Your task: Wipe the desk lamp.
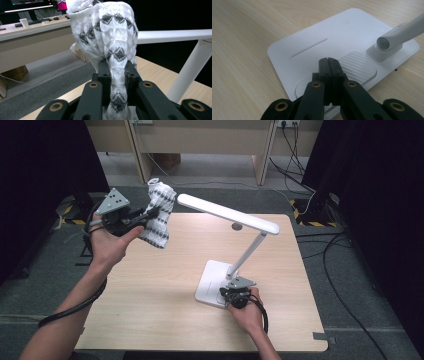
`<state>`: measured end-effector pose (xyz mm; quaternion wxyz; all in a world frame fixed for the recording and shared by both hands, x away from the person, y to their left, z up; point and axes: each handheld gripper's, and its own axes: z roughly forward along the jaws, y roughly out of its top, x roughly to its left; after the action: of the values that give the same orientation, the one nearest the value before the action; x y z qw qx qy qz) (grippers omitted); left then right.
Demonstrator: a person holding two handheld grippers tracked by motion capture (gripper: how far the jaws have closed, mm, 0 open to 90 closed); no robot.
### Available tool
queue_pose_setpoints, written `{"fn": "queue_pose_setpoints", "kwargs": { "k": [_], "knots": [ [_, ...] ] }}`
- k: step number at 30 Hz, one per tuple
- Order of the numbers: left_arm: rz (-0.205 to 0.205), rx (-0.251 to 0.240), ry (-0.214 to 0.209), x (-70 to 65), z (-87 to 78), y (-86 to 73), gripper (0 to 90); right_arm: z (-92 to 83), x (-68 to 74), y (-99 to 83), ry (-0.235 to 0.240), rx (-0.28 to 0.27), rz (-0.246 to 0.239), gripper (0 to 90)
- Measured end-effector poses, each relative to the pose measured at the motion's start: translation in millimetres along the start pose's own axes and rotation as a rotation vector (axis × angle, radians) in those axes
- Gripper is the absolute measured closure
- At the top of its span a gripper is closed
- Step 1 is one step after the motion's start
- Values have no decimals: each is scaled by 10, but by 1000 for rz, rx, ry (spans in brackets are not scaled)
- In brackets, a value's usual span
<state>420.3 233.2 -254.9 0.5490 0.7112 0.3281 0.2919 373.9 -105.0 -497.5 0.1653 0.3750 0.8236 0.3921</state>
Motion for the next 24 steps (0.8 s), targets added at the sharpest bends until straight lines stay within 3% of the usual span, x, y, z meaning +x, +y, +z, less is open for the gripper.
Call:
{"fn": "queue_pose_setpoints", "kwargs": {
  "k": [14, 24],
  "knots": [
    [16, -44, 7, -13, 133, 214, 791, 2, -8, 0, 3, -2, 5, 900],
    [20, -63, -11, -75, 220, 346, 793, 2, -20, -3, 11, -5, 10, 900]
  ]
}}
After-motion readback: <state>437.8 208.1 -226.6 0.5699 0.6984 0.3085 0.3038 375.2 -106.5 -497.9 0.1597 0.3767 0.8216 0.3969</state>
